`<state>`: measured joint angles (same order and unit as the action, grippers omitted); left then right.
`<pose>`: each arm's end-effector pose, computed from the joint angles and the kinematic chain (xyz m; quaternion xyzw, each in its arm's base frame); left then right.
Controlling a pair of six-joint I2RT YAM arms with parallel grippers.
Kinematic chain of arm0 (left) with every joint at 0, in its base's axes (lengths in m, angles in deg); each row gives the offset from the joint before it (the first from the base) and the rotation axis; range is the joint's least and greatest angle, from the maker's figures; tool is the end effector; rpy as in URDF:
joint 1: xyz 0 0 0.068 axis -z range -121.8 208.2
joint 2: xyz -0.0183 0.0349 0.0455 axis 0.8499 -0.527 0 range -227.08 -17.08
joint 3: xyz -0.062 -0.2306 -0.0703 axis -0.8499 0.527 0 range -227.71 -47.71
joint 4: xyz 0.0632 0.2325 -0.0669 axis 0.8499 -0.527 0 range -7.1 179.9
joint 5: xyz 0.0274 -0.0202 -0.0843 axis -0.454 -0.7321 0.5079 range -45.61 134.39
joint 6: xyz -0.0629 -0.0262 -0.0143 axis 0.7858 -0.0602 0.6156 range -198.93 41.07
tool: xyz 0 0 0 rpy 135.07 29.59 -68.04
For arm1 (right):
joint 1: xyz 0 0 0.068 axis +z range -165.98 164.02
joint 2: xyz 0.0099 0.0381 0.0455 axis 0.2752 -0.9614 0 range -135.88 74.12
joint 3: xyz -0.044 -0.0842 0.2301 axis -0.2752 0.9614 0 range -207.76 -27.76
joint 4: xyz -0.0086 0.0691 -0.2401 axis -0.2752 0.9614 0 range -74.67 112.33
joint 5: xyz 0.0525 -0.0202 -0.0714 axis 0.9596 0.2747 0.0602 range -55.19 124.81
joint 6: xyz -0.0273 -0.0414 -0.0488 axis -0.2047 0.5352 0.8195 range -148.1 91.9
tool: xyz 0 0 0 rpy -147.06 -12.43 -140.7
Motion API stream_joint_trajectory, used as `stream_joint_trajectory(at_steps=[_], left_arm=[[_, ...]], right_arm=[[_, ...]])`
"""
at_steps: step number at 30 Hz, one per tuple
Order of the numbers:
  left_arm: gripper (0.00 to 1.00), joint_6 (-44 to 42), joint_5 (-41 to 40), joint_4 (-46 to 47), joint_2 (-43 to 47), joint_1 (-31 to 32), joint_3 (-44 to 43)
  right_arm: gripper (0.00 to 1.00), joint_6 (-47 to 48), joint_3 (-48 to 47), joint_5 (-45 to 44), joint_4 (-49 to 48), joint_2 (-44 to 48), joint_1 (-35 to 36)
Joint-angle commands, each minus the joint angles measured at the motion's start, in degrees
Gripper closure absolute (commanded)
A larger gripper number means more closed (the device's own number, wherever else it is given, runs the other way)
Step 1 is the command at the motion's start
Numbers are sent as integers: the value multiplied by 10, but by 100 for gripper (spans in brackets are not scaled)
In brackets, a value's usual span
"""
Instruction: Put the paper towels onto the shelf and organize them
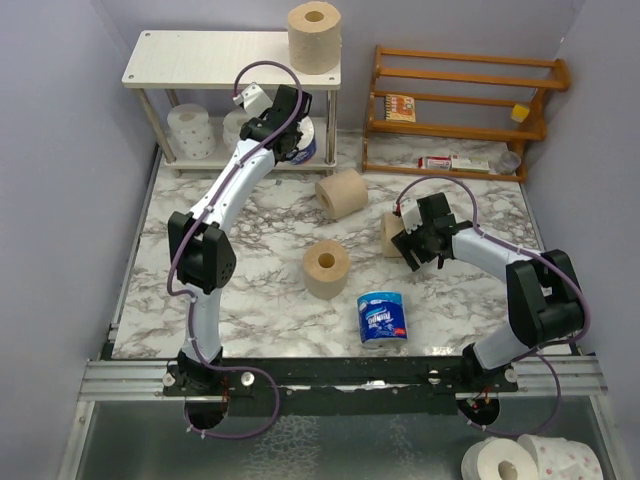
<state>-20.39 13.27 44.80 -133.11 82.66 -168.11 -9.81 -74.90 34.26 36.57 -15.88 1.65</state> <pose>0.4175 -0.1577 0.3262 -0.3635 0.8045 -0.0835 0.4623 0.2750 0.0868 0.1209 -0.2994 0.9274 -0.0060 0.2241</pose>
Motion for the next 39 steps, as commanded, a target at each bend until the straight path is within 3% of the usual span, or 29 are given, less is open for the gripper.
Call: stream_joint_trajectory(at_steps=[1,14,22,25,27,31,33,39], left_arm=[[100,76,-35,30,-36,3,-41],[100,47,-153,100,-134,5,-92],[100,32,-168,129,-145,4,-79],[81,18,-173,147,-142,5,-71],[58,5,-176,158,-139,5,-72],[36,-48,-163,203,-120,4,-65],[30,-68,-165,227,-108,5,-53],[30,-94,-149,235,-59,4,-5]], right_arm=[[27,14,39,-13,68,-54,5],[27,16,41,-9,69,-56,5],[27,17,41,-7,69,-60,5],[27,15,39,-10,69,-57,5],[27,16,39,-9,69,-53,5],[27,17,38,-5,70,-47,5],[27,17,38,-4,70,-47,5],[28,18,38,-2,72,-42,5]])
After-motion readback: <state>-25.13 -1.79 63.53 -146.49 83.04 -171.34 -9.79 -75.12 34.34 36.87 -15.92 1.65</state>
